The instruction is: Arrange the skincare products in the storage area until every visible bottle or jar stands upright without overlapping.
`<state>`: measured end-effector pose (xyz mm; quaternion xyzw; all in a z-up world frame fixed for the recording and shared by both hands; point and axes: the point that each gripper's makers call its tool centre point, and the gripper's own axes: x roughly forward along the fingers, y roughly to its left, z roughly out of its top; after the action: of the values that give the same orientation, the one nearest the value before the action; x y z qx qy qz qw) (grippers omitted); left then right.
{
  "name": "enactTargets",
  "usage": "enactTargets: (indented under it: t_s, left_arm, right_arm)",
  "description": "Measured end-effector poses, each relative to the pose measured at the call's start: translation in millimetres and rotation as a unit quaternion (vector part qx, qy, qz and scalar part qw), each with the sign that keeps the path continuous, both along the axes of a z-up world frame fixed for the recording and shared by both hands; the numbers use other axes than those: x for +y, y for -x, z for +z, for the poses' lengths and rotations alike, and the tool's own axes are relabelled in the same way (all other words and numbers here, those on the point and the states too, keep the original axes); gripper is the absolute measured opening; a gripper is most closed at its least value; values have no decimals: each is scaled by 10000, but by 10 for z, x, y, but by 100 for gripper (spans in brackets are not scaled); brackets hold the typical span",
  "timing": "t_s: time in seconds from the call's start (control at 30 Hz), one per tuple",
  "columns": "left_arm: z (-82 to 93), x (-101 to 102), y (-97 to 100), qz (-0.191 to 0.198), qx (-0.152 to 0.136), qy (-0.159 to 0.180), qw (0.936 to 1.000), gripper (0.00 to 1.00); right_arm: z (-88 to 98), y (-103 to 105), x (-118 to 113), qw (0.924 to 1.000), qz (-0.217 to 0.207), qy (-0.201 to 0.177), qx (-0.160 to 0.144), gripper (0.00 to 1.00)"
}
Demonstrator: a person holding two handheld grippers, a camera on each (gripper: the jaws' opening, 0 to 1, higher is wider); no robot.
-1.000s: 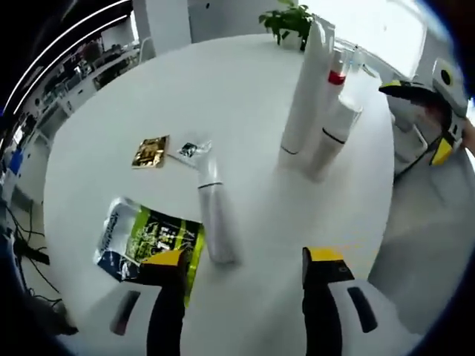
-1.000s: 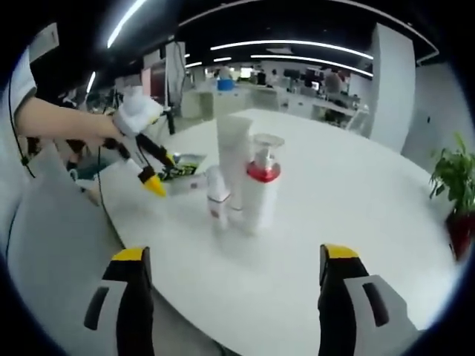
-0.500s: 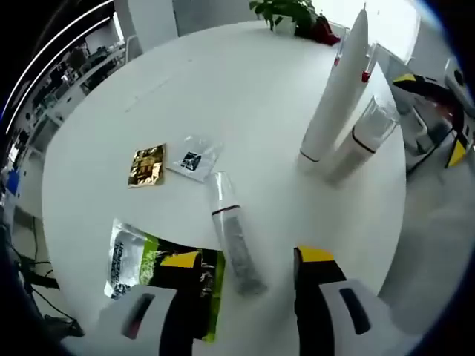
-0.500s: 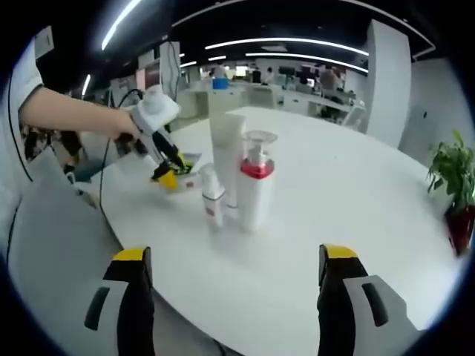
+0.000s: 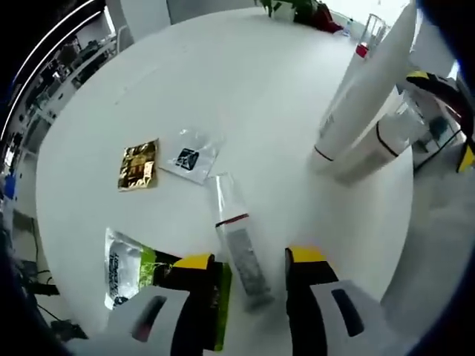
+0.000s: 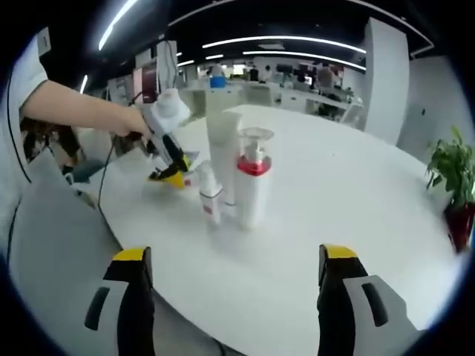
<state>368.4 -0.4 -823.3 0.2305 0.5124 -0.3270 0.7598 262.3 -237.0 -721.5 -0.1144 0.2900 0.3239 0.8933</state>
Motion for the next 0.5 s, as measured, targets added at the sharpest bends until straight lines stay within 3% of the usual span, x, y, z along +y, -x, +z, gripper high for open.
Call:
enactTargets:
  t_s: [0.3, 0.5]
  left_arm:
    - [-81, 3, -16, -14, 210, -211, 9996, 37]
    - [-95, 12, -54, -34, 247, -251, 9994, 30]
  right_arm:
    - [-38, 26, 19, 9999, 92, 114, 65, 92]
    - [-40, 24, 13, 9999, 71, 107, 76, 91]
